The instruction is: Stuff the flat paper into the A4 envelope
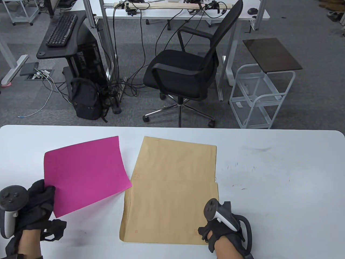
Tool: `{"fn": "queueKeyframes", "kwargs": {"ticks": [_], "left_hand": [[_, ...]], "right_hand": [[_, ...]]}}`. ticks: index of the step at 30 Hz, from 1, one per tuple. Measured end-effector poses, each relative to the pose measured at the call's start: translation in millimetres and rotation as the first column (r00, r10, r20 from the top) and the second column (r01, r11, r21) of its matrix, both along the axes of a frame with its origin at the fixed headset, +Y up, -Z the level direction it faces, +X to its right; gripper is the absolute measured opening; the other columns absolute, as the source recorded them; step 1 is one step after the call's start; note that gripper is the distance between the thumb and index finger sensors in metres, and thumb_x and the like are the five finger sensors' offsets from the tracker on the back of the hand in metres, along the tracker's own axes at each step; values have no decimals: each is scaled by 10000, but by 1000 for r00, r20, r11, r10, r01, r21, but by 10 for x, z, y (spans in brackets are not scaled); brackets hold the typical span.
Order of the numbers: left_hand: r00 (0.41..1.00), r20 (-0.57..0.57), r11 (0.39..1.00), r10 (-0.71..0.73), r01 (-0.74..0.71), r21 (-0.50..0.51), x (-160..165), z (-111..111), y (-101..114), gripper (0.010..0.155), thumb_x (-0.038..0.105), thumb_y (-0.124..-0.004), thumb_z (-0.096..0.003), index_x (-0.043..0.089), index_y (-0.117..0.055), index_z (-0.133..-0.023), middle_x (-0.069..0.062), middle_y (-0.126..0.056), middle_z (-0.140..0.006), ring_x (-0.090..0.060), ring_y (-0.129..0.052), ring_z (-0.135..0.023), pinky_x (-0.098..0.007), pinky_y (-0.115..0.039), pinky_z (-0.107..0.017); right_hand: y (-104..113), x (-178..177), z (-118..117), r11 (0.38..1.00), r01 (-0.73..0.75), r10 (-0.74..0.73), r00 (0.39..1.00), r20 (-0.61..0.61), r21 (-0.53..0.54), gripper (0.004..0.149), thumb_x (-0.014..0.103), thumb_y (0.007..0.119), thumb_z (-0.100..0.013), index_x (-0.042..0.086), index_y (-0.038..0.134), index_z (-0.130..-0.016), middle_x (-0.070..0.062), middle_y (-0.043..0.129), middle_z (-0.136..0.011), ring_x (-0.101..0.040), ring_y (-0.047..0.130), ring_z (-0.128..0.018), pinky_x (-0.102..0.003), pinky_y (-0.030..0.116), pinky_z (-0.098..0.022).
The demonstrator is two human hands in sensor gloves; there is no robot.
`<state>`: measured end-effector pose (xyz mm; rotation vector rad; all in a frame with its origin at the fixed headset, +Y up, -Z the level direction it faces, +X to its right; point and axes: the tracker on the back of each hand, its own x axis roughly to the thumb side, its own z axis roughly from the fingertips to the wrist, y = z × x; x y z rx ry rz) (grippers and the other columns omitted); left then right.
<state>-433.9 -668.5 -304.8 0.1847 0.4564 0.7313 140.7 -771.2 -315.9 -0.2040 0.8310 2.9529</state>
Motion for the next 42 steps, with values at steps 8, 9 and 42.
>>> {"fn": "queueKeyframes", "kwargs": {"ticks": [8, 9, 42], "left_hand": [[998, 8, 998, 56, -55, -14, -64, 1, -32, 435, 363, -836, -435, 232, -883, -848, 106, -1033, -580, -160, -1093, -384, -478, -905, -527], [998, 11, 998, 60, -60, -23, -65, -4, -41, 435, 362, -836, -435, 231, -883, -847, 104, -1034, -579, -162, -1093, -382, -479, -905, -525], [956, 221, 907, 193, -88, -411, -191, -85, -202, 448, 343, -843, -443, 184, -888, -859, 86, -1039, -590, -173, -1094, -382, -497, -887, -560]], "right_hand": [[-2, 1, 2, 1000, 0, 0, 1000, -1, 0, 817, 647, 791, -469, 411, 325, -1097, 44, 227, -1118, -310, 387, -1091, -652, 498, -709], [-2, 1, 2, 1000, 0, 0, 1000, -1, 1, 816, 646, 790, -471, 411, 324, -1098, 44, 228, -1118, -309, 388, -1091, -652, 498, -709], [-5, 25, -2, 1000, 2, -2, 1000, 8, 1, 813, 648, 793, -468, 419, 330, -1096, 52, 228, -1119, -292, 392, -1092, -652, 494, -710]]}}
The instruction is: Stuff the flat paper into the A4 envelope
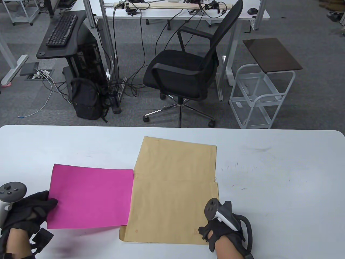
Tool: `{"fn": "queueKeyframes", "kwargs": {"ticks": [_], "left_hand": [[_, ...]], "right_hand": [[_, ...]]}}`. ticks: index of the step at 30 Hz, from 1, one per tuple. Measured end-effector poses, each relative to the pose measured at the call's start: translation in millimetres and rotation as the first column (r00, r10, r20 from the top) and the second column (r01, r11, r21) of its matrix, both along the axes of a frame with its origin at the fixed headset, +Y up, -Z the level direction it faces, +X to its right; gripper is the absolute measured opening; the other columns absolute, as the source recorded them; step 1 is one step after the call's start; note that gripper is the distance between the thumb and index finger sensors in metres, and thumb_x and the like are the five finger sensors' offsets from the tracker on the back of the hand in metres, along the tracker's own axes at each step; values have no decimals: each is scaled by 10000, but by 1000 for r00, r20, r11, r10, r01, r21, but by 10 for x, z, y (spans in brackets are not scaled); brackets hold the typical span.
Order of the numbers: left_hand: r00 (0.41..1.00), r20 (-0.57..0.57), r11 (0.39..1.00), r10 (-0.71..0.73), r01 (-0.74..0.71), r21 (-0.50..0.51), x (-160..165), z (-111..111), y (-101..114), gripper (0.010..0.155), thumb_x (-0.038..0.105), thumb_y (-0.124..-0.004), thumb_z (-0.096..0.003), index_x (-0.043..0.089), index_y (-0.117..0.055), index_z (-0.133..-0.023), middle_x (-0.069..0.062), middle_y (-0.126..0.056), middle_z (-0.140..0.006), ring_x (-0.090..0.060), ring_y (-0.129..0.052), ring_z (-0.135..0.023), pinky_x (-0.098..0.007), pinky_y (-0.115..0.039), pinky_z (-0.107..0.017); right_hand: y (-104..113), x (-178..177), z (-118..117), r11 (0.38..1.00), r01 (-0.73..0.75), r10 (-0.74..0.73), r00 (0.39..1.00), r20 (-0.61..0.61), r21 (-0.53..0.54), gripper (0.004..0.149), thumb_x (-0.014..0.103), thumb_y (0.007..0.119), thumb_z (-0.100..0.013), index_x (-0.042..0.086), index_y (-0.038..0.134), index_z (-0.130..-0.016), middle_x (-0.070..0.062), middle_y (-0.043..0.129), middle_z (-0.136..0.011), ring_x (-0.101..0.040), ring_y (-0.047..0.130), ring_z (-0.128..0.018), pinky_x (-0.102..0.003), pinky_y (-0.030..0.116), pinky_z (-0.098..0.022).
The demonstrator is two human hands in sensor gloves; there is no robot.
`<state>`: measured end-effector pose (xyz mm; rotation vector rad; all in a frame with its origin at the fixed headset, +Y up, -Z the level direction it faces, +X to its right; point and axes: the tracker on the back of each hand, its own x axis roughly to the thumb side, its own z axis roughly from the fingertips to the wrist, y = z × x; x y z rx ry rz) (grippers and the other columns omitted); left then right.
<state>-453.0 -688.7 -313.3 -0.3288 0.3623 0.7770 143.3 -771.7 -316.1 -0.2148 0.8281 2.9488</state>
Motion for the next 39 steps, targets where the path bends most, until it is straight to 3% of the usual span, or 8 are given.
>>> {"fn": "queueKeyframes", "kwargs": {"ticks": [5, 28, 39], "left_hand": [[999, 33, 999, -3, 5, -48, -34, 10, -39, 449, 338, -835, -444, 189, -887, -864, 90, -1036, -599, -174, -1094, -396, -503, -881, -574], [999, 51, 998, 13, -9, -69, -90, 31, -33, 437, 335, -856, -426, 198, -925, -836, 83, -1056, -571, -188, -1100, -377, -513, -881, -573], [997, 72, 995, 25, -19, -95, 10, -39, -161, 442, 348, -837, -440, 221, -894, -860, 99, -1036, -599, -178, -1091, -411, -508, -870, -590]], "right_hand": [[-1, 1, -2, 1000, -1, 1, 1000, 0, -1, 813, 648, 794, -468, 419, 331, -1096, 52, 230, -1119, -292, 393, -1092, -653, 494, -710], [-6, 21, -12, 1000, 5, -5, 1000, -1, 1, 812, 642, 797, -469, 417, 332, -1096, 49, 230, -1119, -288, 396, -1089, -651, 492, -711], [-8, 16, -11, 1000, 6, -6, 1000, -2, 1, 813, 639, 795, -470, 410, 330, -1097, 45, 229, -1118, -293, 394, -1089, -652, 490, -711]]}}
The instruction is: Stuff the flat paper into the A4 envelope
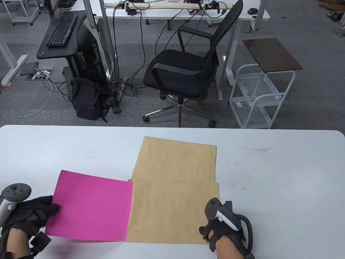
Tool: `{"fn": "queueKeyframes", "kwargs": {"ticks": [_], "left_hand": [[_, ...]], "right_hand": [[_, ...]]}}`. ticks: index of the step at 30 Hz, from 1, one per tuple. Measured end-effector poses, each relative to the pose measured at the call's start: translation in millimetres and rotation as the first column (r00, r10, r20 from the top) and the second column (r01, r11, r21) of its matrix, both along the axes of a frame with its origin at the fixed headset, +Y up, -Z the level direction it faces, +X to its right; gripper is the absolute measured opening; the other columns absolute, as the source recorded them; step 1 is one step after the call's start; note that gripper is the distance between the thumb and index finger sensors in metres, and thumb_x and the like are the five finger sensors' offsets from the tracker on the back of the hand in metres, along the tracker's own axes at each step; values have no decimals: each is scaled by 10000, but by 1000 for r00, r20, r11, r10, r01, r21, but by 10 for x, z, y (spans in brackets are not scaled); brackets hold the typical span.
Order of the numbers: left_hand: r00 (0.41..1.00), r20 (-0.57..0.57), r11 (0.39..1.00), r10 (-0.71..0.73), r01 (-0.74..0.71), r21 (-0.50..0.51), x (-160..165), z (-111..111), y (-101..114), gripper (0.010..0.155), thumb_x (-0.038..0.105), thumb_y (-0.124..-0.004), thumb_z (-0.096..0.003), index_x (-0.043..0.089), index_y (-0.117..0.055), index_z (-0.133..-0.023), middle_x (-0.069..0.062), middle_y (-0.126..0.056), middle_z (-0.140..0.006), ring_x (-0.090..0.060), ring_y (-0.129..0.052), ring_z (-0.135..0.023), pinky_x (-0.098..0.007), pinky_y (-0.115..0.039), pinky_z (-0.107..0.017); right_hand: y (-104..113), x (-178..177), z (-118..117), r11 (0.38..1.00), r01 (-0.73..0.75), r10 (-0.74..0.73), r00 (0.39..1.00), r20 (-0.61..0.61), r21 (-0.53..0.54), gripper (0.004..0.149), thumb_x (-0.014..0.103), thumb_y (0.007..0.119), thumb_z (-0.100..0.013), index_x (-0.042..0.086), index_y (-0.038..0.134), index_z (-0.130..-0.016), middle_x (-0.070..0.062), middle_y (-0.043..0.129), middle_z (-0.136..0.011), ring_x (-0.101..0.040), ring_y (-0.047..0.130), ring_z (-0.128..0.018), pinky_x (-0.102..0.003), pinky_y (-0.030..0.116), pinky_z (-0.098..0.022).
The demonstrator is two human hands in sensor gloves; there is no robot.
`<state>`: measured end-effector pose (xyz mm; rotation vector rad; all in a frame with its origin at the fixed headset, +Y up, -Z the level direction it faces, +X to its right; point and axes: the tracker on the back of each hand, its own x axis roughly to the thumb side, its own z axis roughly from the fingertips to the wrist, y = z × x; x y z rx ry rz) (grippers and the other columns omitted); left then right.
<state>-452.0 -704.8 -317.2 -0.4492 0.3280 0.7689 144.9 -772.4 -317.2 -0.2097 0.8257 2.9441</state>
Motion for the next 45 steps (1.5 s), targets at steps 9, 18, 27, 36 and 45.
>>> {"fn": "queueKeyframes", "kwargs": {"ticks": [9, 18, 27, 36, 45], "left_hand": [[1000, 13, 1000, -2, 3, -14, 61, -31, -66, 443, 352, -826, -447, 232, -877, -871, 107, -1024, -614, -173, -1086, -430, -506, -862, -600], [1000, 22, 1000, 14, -14, -18, 106, -43, -94, 445, 353, -824, -450, 232, -873, -875, 108, -1022, -617, -173, -1084, -435, -506, -861, -601], [999, 32, 1000, 11, -11, -13, 156, -71, -107, 444, 355, -821, -452, 234, -870, -876, 110, -1020, -620, -171, -1083, -438, -504, -860, -604], [999, 42, 1000, 3, -3, -12, 224, -99, -115, 444, 355, -820, -454, 235, -867, -879, 111, -1018, -622, -170, -1083, -441, -503, -860, -604], [998, 57, 999, -30, 31, -13, 339, -137, -113, 445, 356, -819, -454, 233, -866, -879, 111, -1017, -624, -169, -1083, -441, -502, -860, -603]], "right_hand": [[-2, -4, -1, 1000, 0, 0, 1000, -2, 0, 812, 638, 795, -470, 410, 331, -1096, 45, 228, -1118, -293, 393, -1088, -652, 489, -712], [-2, -11, 0, 1000, -5, 5, 1000, -4, 0, 811, 639, 792, -471, 408, 331, -1097, 43, 230, -1118, -295, 394, -1090, -654, 489, -711], [-5, -19, -1, 1000, -6, 6, 1000, -6, 1, 808, 637, 792, -473, 406, 333, -1097, 42, 232, -1118, -298, 395, -1089, -653, 489, -711], [-8, -23, 1, 1000, -4, 4, 1000, -5, 1, 810, 635, 793, -473, 404, 331, -1097, 40, 231, -1117, -300, 393, -1088, -653, 488, -711], [-8, -29, 0, 1000, -9, 9, 1000, -6, 2, 810, 634, 793, -472, 403, 333, -1098, 25, 235, -1115, -331, 388, -1086, -657, 469, -714]]}}
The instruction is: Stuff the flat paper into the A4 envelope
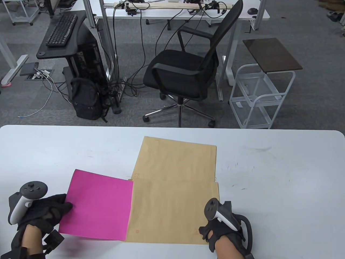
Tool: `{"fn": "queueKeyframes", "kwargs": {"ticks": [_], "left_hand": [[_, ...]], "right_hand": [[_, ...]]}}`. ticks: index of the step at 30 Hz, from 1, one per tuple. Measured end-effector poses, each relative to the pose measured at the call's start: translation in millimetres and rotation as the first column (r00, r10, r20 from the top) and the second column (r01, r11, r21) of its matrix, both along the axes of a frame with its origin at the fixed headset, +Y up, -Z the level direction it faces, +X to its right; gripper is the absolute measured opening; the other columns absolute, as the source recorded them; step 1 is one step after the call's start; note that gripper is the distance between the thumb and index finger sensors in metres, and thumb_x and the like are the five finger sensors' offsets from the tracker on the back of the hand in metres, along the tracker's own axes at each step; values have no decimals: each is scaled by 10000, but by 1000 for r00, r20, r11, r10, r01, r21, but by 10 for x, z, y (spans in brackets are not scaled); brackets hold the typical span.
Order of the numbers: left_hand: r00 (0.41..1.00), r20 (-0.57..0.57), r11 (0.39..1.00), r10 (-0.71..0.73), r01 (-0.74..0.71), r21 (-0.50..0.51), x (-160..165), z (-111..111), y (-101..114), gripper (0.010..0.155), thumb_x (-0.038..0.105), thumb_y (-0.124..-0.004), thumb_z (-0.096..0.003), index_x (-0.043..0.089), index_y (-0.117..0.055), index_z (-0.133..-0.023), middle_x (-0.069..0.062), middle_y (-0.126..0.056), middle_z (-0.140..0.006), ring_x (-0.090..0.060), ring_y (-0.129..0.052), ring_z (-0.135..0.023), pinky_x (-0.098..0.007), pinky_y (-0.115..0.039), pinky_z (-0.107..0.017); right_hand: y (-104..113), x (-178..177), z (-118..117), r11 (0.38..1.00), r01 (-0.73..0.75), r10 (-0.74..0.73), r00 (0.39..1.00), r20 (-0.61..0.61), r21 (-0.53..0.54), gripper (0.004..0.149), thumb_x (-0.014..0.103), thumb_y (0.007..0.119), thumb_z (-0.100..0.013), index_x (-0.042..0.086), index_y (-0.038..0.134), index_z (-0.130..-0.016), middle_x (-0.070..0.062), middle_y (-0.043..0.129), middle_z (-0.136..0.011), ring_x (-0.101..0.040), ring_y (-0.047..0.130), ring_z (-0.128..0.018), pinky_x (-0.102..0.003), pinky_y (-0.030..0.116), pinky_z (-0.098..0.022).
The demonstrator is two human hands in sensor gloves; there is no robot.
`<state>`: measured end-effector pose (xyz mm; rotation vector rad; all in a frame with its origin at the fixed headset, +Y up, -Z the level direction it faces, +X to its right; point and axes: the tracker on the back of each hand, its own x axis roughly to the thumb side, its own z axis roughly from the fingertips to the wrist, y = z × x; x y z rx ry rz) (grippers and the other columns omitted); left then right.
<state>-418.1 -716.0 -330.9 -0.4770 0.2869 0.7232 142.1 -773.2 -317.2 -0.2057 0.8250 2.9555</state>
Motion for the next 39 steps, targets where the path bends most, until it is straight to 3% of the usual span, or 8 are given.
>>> {"fn": "queueKeyframes", "kwargs": {"ticks": [18, 39], "left_hand": [[999, 15, 999, -49, 49, -17, 310, -80, -33, 447, 357, -816, -455, 236, -860, -883, 115, -1015, -629, -166, -1084, -447, -498, -862, -602], [999, 36, 999, -34, 36, -36, 356, -105, -94, 436, 346, -813, -452, 267, -875, -876, 107, -1017, -636, -171, -1083, -455, -500, -858, -608]], "right_hand": [[-10, 1, 0, 1000, 14, -14, 1000, -4, -7, 811, 630, 788, -475, 398, 321, -1096, 24, 219, -1113, -336, 375, -1083, -658, 469, -714], [-9, -2, -7, 1000, 11, -11, 1000, -3, -7, 811, 632, 785, -477, 391, 321, -1098, 20, 223, -1112, -339, 377, -1081, -659, 468, -714]]}}
